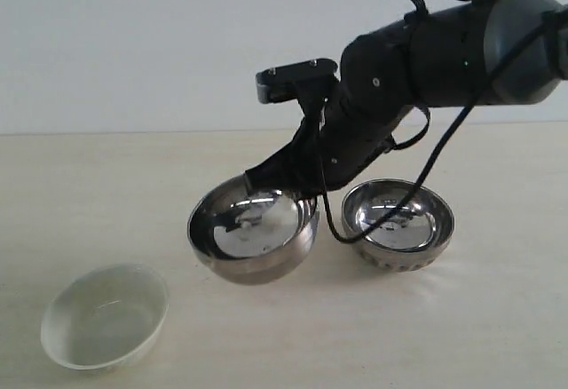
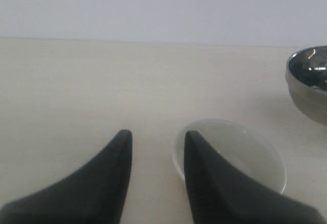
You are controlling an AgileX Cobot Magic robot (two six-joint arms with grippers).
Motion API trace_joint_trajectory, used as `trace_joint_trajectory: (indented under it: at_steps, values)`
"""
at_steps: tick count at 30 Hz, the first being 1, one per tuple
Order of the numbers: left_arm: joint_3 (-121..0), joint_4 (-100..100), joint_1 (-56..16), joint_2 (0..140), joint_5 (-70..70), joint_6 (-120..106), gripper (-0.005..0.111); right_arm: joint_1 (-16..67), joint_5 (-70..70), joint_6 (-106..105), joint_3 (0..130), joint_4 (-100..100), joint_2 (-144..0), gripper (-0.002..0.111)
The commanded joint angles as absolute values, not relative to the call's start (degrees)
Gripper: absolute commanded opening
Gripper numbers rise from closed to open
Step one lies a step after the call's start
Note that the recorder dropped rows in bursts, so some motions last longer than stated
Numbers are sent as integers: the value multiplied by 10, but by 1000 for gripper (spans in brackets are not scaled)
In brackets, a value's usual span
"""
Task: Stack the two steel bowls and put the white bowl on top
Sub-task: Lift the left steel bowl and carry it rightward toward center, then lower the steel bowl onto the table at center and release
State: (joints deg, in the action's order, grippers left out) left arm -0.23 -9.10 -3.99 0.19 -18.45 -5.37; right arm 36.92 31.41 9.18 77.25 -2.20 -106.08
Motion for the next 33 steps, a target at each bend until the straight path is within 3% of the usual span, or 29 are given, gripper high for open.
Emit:
trace_joint_trajectory:
  at_steps: [1, 15, 33]
  values:
    - [0, -92, -38, 0, -181, -55, 32, 366, 241, 37, 691, 59, -1037, 0]
    - [0, -92, -38, 0, -181, -55, 32, 393, 30, 41, 540, 61, -1033, 0]
    - [0, -92, -38, 0, -181, -55, 32, 395, -6, 70, 520, 61, -1065, 0]
